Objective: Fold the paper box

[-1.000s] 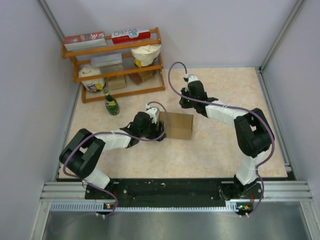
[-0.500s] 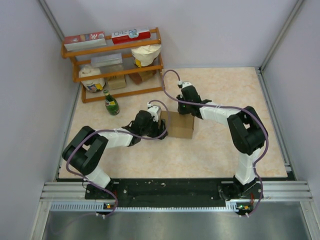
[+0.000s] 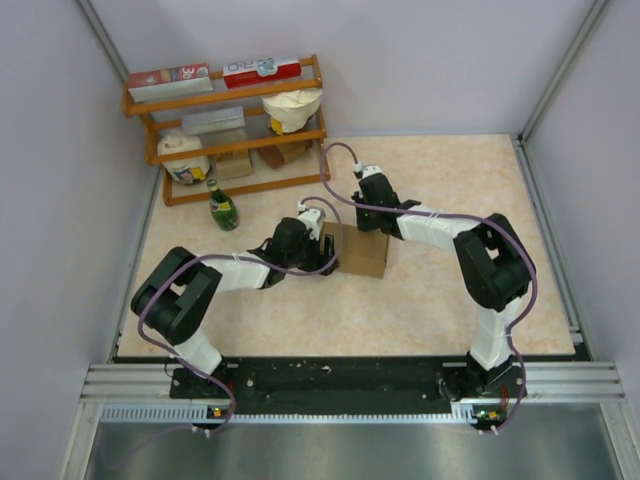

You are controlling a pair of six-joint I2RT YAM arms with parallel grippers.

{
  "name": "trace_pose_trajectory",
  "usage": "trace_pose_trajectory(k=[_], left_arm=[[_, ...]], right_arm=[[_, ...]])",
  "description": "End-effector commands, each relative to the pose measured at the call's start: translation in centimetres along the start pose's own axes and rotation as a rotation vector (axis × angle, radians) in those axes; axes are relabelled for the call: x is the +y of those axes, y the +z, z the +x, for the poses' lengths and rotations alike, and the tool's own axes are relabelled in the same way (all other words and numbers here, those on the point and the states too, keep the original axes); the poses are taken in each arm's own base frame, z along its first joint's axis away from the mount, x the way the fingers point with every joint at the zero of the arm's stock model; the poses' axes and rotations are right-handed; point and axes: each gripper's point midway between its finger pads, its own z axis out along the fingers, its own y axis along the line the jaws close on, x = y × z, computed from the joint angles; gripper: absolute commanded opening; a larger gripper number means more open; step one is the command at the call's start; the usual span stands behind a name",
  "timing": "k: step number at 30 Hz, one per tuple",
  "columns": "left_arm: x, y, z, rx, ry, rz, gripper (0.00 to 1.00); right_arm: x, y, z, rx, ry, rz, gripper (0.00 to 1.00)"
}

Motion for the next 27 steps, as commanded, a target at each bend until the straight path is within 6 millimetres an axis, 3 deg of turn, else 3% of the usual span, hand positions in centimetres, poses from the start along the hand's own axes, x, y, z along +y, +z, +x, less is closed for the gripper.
trace_pose_trajectory(k=[1,15,23,27], left_arm=[[0.4,0.8,-0.2,-0.001,-0.004,-0.018,0.76],[2.0,1.3,0.3,0.015,0.031,-0.090,0.80],[3.2,1.4,0.3,0.023,0.039,-0.153,0.86],[3.6,1.4,0.4,0.028,0.034,-0.178,0.96]], right_arm=[[1.2,-1.7,1.7,0.073,-0.022,-0.020,0.10],[1.5,-2.8,4.1,0.156,-0.015,-0.035,0.12],[1.5,-3.9,5.4,0.189,0.001,-0.050,0.14],[1.4,-4.3,5.9,0.196,0.009,-0.049,0.14]])
